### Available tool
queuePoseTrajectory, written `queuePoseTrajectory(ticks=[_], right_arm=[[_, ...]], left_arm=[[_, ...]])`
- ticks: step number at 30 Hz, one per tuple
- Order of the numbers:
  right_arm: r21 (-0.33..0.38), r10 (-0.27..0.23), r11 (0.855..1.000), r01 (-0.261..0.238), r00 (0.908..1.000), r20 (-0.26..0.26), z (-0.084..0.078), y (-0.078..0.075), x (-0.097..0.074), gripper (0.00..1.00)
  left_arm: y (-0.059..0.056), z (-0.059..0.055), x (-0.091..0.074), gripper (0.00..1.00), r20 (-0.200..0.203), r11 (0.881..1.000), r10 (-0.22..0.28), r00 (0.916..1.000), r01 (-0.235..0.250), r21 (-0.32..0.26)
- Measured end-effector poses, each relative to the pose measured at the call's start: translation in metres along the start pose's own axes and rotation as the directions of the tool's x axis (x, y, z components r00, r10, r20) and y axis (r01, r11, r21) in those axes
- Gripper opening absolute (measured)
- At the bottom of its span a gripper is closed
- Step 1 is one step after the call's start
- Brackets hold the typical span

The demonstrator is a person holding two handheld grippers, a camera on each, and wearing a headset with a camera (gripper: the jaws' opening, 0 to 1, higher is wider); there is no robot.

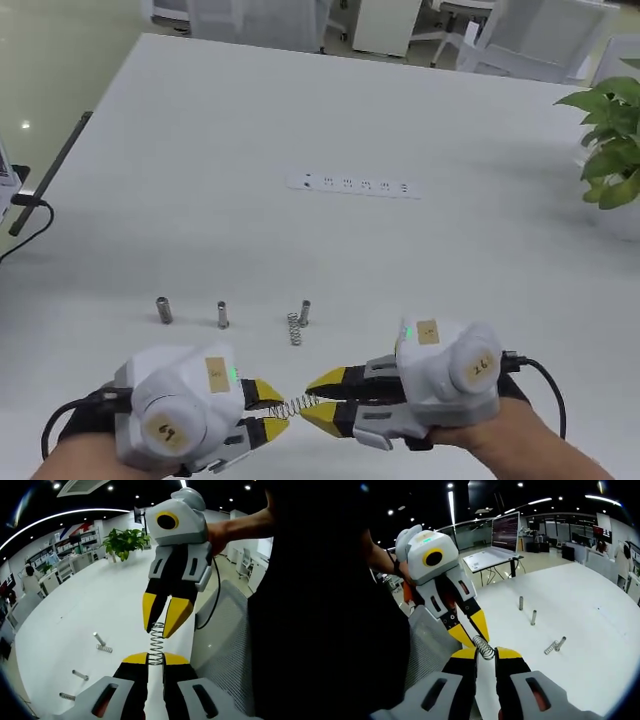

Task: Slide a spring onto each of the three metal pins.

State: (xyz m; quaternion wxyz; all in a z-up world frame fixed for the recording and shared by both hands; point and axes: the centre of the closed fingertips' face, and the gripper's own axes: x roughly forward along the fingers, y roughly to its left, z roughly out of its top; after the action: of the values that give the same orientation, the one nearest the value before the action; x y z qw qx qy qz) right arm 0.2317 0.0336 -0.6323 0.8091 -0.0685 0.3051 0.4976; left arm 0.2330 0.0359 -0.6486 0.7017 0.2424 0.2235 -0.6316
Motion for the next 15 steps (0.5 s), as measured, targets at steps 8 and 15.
queuePoseTrajectory(ticks=[8, 15], right_arm=[[-0.037, 0.015, 0.999, -0.016, 0.9998, -0.013, 0.009, 0.005, 0.001, 0.09], [-0.064, 0.024, 0.998, -0.026, 0.9992, -0.033, 0.01, 0.007, 0.004, 0.09]], left_arm=[[-0.002, 0.002, 0.008, 0.02, 0.007, 1.0, -0.008, 0.9999, 0.008, -0.003], [-0.003, 0.001, 0.011, 0.02, 0.008, 1.0, -0.013, 0.9999, 0.013, -0.005]])
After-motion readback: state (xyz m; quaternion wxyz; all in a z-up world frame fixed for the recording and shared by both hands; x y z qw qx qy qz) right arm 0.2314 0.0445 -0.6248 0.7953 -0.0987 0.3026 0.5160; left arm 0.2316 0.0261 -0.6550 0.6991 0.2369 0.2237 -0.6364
